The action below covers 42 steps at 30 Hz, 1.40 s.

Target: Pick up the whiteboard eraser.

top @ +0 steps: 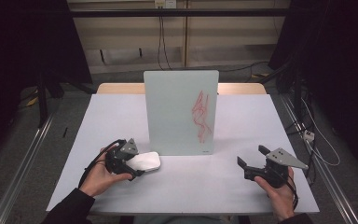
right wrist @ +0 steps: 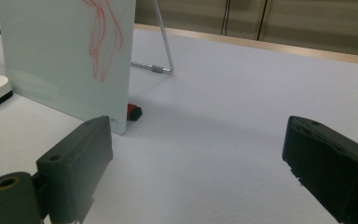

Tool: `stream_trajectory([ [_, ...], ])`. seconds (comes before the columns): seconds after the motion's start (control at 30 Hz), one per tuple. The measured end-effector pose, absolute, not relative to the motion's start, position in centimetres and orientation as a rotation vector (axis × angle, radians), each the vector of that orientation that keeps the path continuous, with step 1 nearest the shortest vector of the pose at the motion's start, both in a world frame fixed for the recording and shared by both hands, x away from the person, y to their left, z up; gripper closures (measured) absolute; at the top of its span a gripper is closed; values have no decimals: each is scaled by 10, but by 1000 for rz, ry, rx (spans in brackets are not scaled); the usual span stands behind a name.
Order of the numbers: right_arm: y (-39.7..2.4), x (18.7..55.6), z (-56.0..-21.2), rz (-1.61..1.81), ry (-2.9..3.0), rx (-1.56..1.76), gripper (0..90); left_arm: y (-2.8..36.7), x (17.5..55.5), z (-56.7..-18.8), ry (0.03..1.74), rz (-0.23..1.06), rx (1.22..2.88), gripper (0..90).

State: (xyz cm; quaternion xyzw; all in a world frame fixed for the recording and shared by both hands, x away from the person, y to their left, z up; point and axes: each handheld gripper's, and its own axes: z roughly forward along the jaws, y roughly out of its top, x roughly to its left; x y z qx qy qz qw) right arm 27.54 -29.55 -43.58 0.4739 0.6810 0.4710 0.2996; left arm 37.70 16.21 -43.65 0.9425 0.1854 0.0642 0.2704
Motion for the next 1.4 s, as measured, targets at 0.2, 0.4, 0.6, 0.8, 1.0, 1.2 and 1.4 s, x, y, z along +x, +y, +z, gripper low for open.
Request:
stream_trajectory([
  [0.2,-296,275,-436,1249,1807,1260,81,161,377,-439,468,192,2572,252],
  [0.4,-296,275,-436,1248,1808,1258,81,165,378,-438,449,158,2551,276],
  [0.6,-295,276,-436,1244,1807,1256,81,166,375,-437,436,144,2544,299],
  [0.8,-296,276,-436,1248,1805,1260,81,165,374,-436,443,132,2544,307],
  [1.0,-295,276,-436,1245,1808,1258,81,164,370,-435,443,135,2526,308],
  [1.2,-295,276,-436,1246,1808,1255,81,165,368,-432,451,139,2492,308],
  [1.4,-295,276,-436,1250,1809,1258,81,168,364,-429,467,136,2439,308],
])
